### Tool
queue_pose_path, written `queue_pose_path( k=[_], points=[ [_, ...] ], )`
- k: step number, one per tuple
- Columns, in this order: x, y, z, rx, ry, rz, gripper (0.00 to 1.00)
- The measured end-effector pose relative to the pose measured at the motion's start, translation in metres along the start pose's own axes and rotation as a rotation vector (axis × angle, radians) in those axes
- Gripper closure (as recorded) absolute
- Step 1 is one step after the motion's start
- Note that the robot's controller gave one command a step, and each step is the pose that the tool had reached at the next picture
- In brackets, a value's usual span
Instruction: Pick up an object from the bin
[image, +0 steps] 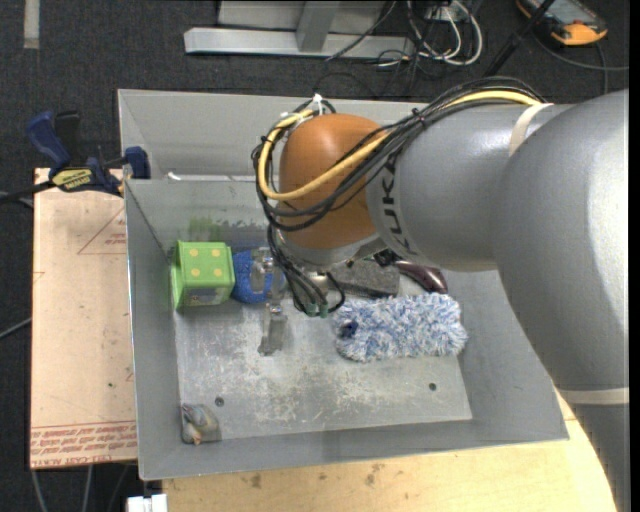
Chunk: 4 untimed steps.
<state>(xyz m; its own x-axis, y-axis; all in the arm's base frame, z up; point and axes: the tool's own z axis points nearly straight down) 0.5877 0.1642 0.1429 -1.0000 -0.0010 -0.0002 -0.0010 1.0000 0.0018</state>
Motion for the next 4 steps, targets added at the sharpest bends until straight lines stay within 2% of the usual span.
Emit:
queue_pose_path(
  k=[1, 2, 3, 4],
  points=[
    [-0.050, -0.016, -0.014, -0.001, -0.002, 0.026, 0.00],
    [-0.065, -0.035, -0.008, 0.000, -0.008, 0.086, 0.00],
    [-0.052, -0.093, -0.002, 0.000, -0.001, 0.028, 0.00],
    [-0.034, -0.138, 0.019, 0.002, -0.003, -0.087, 0.00]
  ],
)
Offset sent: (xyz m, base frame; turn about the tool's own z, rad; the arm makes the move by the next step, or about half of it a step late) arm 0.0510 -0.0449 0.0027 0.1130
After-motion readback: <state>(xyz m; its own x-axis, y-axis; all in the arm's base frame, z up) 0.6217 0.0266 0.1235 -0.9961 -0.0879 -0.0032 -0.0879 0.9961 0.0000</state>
